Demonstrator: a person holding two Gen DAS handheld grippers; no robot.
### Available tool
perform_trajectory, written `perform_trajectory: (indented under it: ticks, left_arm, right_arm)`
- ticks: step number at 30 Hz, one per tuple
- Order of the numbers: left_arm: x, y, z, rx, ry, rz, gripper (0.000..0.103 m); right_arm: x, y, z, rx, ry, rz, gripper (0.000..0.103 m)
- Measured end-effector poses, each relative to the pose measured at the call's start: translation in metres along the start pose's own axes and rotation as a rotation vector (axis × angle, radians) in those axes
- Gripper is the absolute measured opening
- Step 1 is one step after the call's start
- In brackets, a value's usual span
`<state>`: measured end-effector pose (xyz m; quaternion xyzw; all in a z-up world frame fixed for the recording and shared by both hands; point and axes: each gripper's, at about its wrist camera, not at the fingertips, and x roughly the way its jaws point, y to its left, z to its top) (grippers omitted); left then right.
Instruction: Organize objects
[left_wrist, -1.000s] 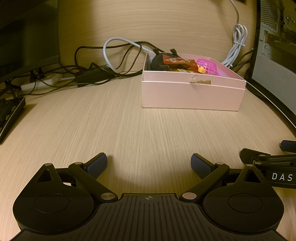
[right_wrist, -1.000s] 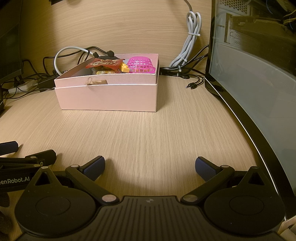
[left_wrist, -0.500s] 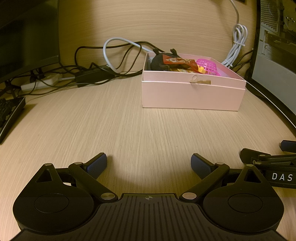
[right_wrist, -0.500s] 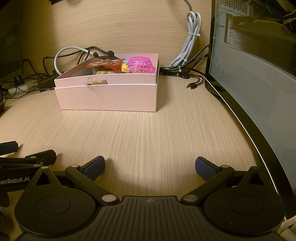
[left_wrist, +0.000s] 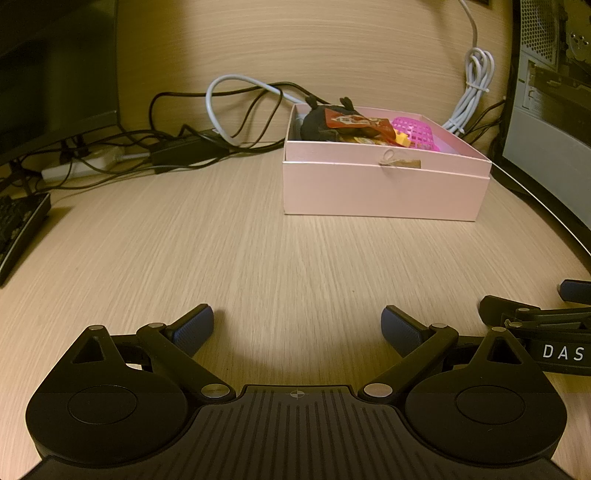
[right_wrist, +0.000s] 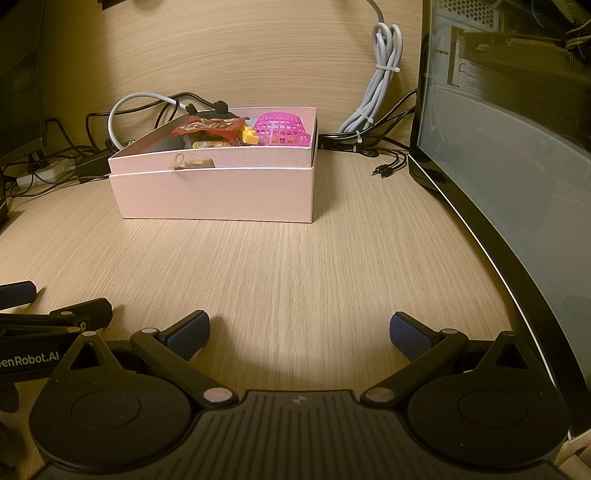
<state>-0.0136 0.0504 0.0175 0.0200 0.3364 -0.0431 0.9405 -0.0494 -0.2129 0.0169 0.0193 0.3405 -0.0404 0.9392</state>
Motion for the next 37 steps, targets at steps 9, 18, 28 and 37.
perform_trajectory:
  ticks: [9,18,28,37]
  left_arm:
    - [0.0000,0.0002,0.0000,0.000,0.000,0.000,0.100]
    - [-0.0002,0.0002,0.0000,0.000,0.000,0.000,0.100]
    - [0.0005,0.0003,0.0004,0.001,0.000,-0.001,0.100]
    - [0.0013,0.0008,0.0008,0.010,-0.001,-0.023,0.099]
  right_arm:
    - [0.0000,0.0000,0.0001,0.000,0.000,0.000,0.103]
    - [-0.0002,0.0000,0.0001,0.000,0.000,0.000,0.103]
    - [-0.0004,0.0002,-0.0001,0.000,0.000,0.000,0.103]
    - [-0.0006,0.0002,-0.0004,0.000,0.000,0.000,0.103]
